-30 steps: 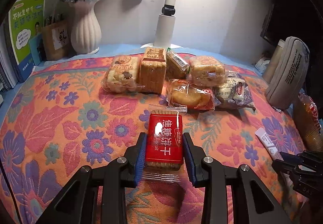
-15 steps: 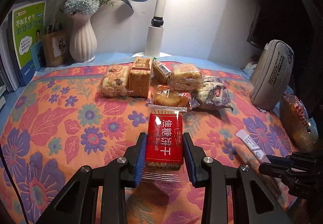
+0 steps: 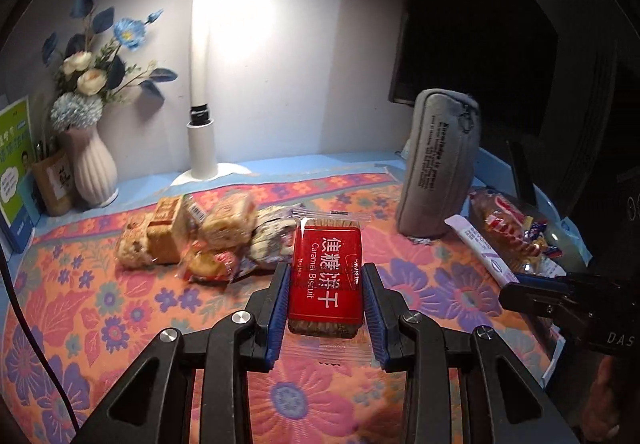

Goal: Organize snacks
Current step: 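Grasp the red biscuit box with the left tool while the right tool grasps the white stick pack, then carry both packs to the glass plate and open both tools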

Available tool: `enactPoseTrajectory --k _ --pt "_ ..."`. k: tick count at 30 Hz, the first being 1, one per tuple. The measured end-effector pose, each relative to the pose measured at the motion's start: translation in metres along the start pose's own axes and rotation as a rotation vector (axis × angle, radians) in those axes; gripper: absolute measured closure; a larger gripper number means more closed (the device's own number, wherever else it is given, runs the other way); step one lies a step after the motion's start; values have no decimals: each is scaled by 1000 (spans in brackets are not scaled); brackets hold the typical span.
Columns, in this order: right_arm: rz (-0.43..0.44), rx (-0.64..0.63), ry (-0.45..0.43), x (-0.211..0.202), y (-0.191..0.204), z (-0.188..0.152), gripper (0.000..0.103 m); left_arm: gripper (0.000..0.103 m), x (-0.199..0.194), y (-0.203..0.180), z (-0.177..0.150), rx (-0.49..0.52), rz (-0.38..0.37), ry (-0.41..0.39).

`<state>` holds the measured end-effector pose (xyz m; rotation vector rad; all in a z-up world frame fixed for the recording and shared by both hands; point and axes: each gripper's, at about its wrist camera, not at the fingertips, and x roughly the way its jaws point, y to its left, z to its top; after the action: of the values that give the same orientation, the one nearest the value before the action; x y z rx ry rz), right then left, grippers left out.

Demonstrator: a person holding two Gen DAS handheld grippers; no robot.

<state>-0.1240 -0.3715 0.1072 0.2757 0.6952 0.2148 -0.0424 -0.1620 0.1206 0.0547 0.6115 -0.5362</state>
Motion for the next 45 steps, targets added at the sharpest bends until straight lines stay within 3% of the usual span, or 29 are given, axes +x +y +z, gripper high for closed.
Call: enactPoseTrajectory --k 12,18,24,32,33,35,36,37,45 --pt "-153 216 -206 -93 -123 11 84 69 24 -132 39 161 -173 0" --pt "-226 323 -240 -119 -178 2 84 69 47 -192 44 237 -244 27" --pt "-297 357 -240 -126 -206 -6 84 69 70 -236 45 279 -290 67" --pt "-321 358 -224 -120 -222 -3 83 69 92 -267 46 296 -317 106" --pt "-321 356 -221 -119 -222 -2 83 67 94 -269 47 295 -322 114" --pt "-315 362 -210 -115 -224 -1 81 42 97 -270 48 289 -320 117" --pt "-310 366 -206 -114 -225 -1 77 39 96 -269 47 288 -318 102" --pt "-308 368 -205 -114 -226 -2 72 38 95 -267 45 292 -316 90" --pt "-306 368 -187 -107 -220 -4 72 38 86 -240 43 267 -291 93"
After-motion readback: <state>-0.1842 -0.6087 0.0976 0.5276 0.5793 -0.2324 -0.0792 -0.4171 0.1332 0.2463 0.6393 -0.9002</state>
